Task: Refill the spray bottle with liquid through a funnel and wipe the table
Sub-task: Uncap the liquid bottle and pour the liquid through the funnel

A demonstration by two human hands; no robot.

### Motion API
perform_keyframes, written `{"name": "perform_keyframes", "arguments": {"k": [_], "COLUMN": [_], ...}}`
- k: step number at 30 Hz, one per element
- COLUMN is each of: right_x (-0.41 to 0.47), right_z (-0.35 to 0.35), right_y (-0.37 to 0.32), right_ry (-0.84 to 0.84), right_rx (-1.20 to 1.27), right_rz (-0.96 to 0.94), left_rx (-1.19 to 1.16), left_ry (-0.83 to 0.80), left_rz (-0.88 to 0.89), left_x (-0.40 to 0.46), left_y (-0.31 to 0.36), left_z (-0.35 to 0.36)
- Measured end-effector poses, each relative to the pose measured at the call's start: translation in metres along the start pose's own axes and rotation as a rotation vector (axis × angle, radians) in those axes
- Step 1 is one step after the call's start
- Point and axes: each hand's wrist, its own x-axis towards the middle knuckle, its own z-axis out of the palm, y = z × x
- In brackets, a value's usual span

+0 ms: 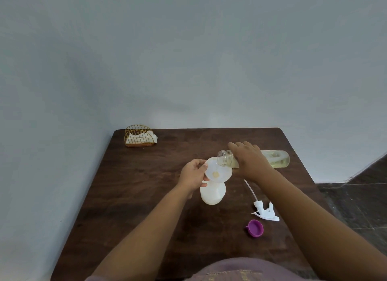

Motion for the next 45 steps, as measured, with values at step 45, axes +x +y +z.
{"name": "perform_keyframes", "arguments": {"k": [45], "right_x": [-0.0011], "right_z": [-0.0047], "right_y": [-0.0005], "right_ry": [-0.010], "right_rx": [-0.004], "right_rz": [0.009], "left_rx": [0.043], "left_ry": [0.023], "left_rz": [0.014], "left_x": [-0.0025], "left_y": [0.0058], "left_z": [0.0016]}}
